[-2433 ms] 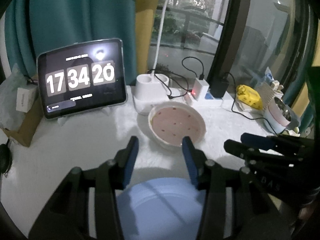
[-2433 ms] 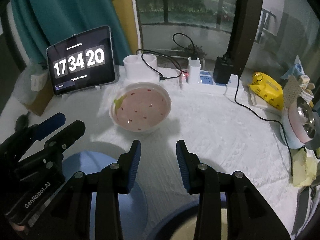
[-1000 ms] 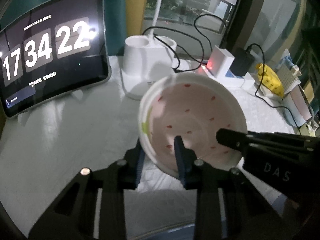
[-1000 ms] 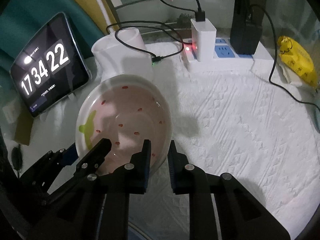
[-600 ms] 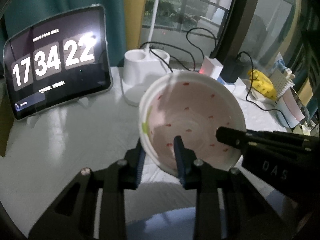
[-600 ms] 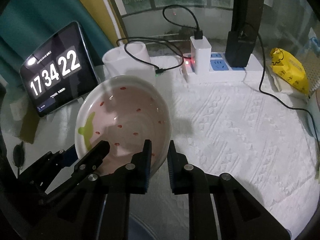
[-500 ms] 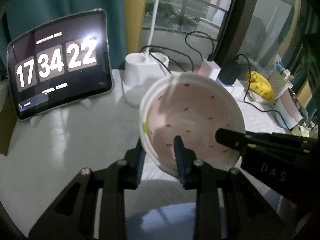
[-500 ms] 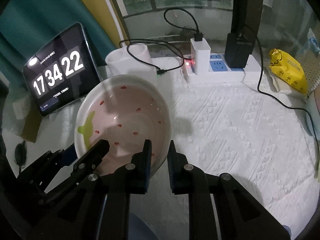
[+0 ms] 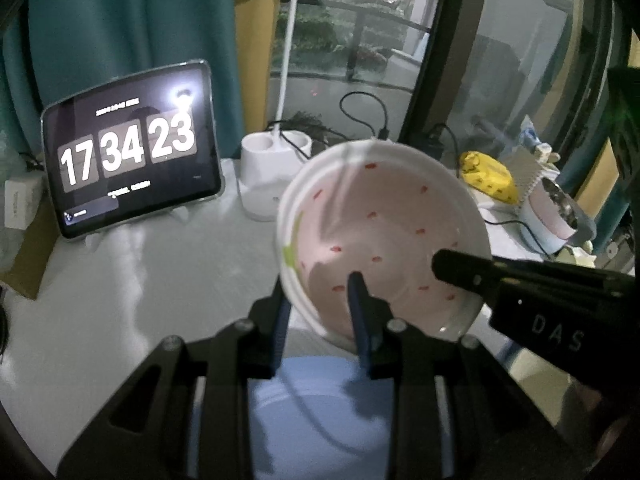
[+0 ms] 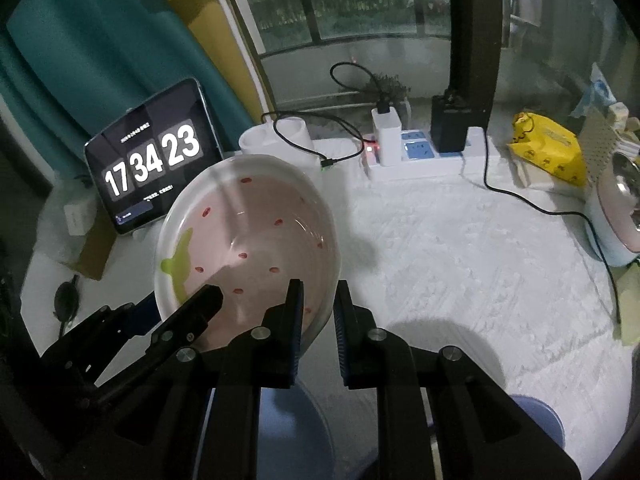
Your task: Organize plates and bowls
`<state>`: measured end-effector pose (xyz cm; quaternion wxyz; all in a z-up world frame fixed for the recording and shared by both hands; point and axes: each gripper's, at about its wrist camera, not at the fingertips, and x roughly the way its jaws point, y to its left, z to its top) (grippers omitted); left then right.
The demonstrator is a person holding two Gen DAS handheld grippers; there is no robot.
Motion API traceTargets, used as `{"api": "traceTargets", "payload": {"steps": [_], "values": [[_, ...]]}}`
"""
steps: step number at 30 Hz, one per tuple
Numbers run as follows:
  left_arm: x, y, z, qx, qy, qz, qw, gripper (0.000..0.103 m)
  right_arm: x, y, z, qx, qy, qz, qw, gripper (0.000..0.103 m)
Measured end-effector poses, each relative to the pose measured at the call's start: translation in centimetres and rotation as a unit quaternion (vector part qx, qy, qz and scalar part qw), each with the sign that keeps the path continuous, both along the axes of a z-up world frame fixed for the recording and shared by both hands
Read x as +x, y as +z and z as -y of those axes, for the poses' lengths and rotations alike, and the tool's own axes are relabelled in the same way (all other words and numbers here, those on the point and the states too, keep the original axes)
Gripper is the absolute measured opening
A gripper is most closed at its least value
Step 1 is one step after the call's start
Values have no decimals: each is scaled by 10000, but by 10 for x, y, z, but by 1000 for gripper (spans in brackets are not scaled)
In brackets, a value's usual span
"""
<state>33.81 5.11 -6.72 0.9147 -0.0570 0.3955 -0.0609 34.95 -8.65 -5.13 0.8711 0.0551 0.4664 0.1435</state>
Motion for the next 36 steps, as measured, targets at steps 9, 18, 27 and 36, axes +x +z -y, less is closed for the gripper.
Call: {"api": "traceTargets", "payload": {"steps": [9,18,27,36], "values": [[-27,15,18,-48,-65,87,9999,29,-31,13,22,76,-67,112,9999,16],[-47,25,36,10,-181,177,9997,29,-52,22,42,153,-133,200,9996,16],[-64,32,56,33,-295,221,9993,29,-72,26,65,242,-214,248,9992,16],[-78,33,82,89,-461,211,9987,29,-89,23,92,324,-340,223,9986,16]]}}
